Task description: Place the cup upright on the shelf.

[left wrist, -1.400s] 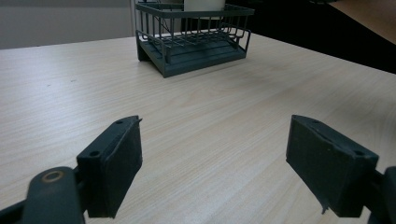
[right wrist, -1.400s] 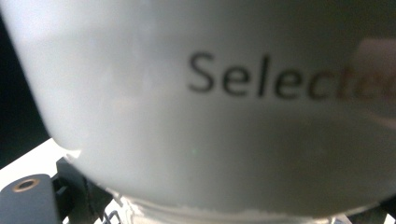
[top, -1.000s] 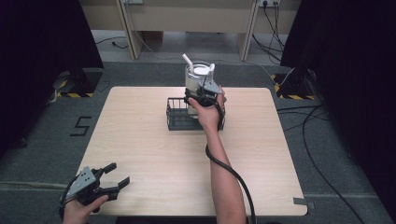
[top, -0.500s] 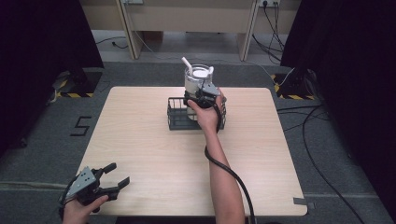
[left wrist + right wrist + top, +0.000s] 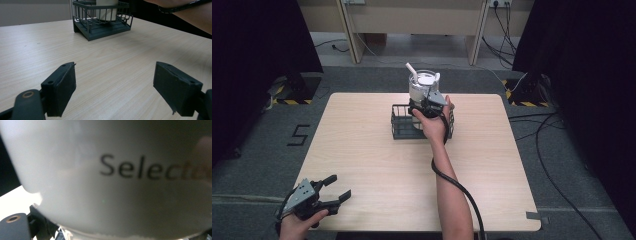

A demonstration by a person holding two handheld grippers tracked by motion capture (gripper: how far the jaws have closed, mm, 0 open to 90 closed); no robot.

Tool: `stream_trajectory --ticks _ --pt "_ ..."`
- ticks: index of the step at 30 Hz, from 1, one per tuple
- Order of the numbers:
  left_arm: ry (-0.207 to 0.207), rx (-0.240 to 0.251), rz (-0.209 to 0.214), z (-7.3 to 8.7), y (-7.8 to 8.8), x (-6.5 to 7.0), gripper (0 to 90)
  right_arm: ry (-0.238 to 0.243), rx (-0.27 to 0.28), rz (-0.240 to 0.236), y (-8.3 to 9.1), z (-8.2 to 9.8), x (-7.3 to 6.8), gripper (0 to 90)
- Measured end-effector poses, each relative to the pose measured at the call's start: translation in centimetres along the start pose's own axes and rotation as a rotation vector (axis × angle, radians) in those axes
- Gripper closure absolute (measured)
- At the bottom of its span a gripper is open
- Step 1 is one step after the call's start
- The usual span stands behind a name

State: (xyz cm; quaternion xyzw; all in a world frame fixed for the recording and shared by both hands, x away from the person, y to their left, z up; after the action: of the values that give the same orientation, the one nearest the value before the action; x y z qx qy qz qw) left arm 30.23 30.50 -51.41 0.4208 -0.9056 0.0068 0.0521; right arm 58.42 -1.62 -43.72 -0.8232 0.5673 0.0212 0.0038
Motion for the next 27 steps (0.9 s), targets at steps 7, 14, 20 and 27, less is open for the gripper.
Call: stream_trajectory --ticks 7,14,20,27 --pt "-0.004 -0.004 0.003 0.03 -0.07 0.07 17.5 0.01 0.0 -0.005 0.24 0.13 -0.17 9.8" --pt "-0.01 -0.007 0.003 0.04 -0.05 0.05 17.5 0.015 0.018 0.008 0.4 0.37 -0.43 9.6" --pt "-0.014 -0.008 0.003 0.04 -0.05 0.06 17.6 0.019 0.031 0.024 0.53 0.52 -0.66 9.7" --pt "-0.02 -0.011 0.001 0.04 0.0 0.0 17.6 0.005 0.049 0.047 0.63 0.69 -0.78 9.5"
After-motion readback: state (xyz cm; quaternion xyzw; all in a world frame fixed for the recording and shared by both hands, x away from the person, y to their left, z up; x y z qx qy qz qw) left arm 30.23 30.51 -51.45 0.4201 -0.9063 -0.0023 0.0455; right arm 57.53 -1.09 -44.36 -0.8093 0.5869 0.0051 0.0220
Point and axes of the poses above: each handheld gripper's, and its own axes: y roughly backward along the jaws, z roughly out of its underside, x roughly to its right, the point moved 3 cm from there along -y, roughly forward along the jaws, and after that the axes turned 12 degrees about x, right-handed, at the moved point
